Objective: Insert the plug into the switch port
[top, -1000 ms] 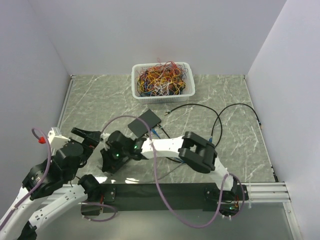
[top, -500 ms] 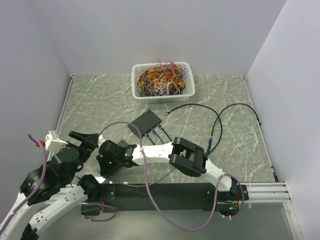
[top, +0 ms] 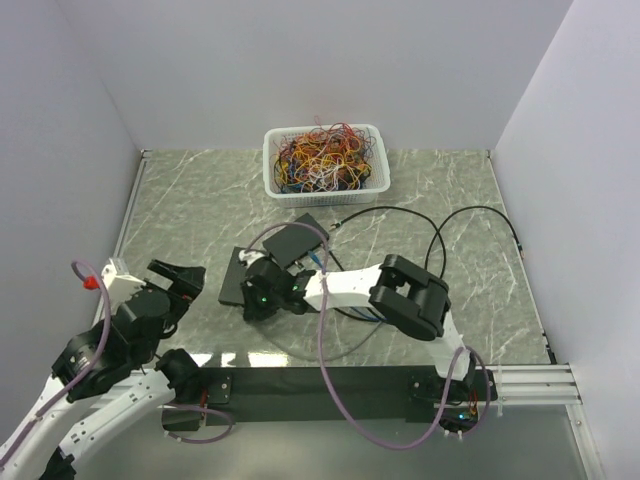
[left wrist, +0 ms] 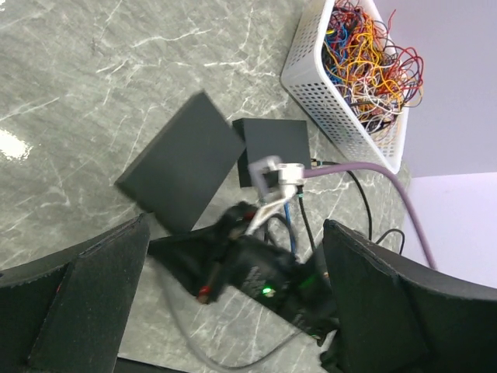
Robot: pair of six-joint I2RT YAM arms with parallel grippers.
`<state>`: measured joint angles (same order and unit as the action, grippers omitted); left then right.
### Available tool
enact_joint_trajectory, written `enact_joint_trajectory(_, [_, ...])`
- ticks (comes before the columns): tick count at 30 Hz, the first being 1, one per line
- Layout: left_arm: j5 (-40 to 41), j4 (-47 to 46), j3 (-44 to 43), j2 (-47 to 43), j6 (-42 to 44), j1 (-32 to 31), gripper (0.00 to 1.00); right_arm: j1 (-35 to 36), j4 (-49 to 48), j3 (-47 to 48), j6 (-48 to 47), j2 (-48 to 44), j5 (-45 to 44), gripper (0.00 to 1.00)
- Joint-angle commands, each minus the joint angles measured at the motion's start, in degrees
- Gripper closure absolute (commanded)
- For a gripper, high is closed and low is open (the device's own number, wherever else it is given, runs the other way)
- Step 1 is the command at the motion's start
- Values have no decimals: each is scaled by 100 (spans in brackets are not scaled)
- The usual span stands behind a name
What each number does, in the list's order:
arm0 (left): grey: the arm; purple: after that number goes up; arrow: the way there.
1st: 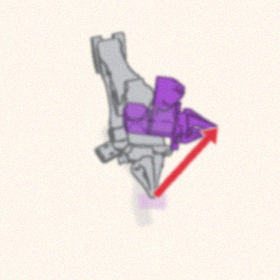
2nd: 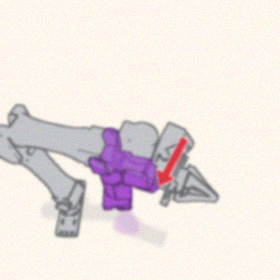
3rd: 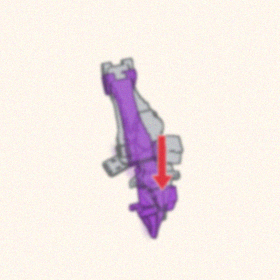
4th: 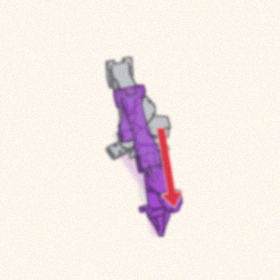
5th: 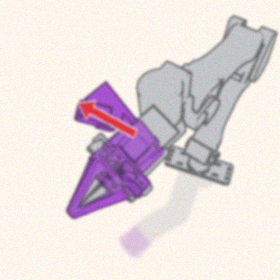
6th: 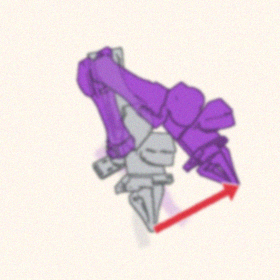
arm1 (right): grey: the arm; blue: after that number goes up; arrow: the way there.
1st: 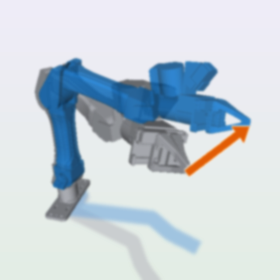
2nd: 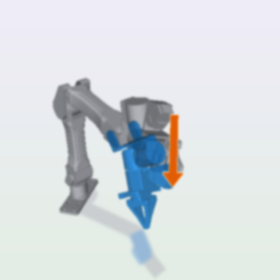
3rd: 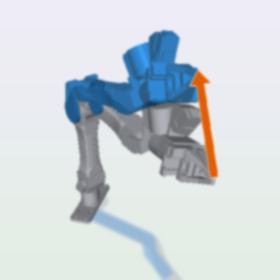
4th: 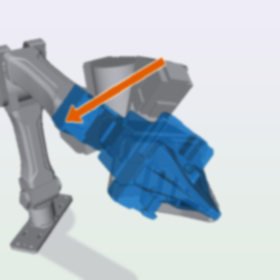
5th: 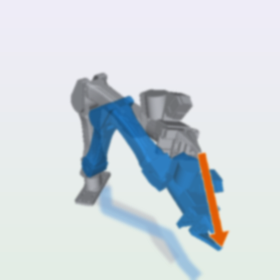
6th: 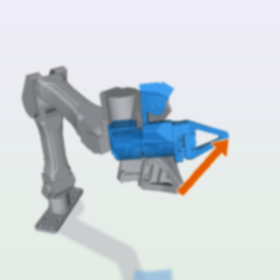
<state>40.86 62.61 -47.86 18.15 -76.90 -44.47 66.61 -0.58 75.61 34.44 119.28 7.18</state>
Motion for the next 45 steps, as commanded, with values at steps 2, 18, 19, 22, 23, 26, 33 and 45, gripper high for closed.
enact_joint_trajectory(2, [-25,-486,197,145,211,-18,1,-104,436,-354,-411,-458,-692,100])
enact_joint_trajectory(18, [616,-2648,1147,1626,1037,52,1,-182,1340,-1084,-1211,-2287,-1764,100])
enact_joint_trajectory(19, [607,-2927,1086,1821,1141,139,1,-244,1393,-1058,-1272,-2209,-1773,100])
enact_joint_trajectory(22, [-390,-3516,1024,2560,1931,1156,1,-429,1604,-874,-1343,-1962,-1773,100])
enact_joint_trajectory(23, [-838,-4049,1067,2692,2351,1534,1,-464,1718,-769,-1369,-1901,-1773,100])
enact_joint_trajectory(26, [-2255,-4869,1340,3053,2810,2731,1,-570,1815,-601,-1439,-1725,-1755,100])
enact_joint_trajectory(33, [-3777,-6284,1446,4722,3427,3988,1,-763,1947,-144,-1571,-1295,-1421,100])
enact_joint_trajectory(45, [-5395,-7939,1296,6903,4104,4130,1,-834,2079,717,-1616,-486,-929,100])
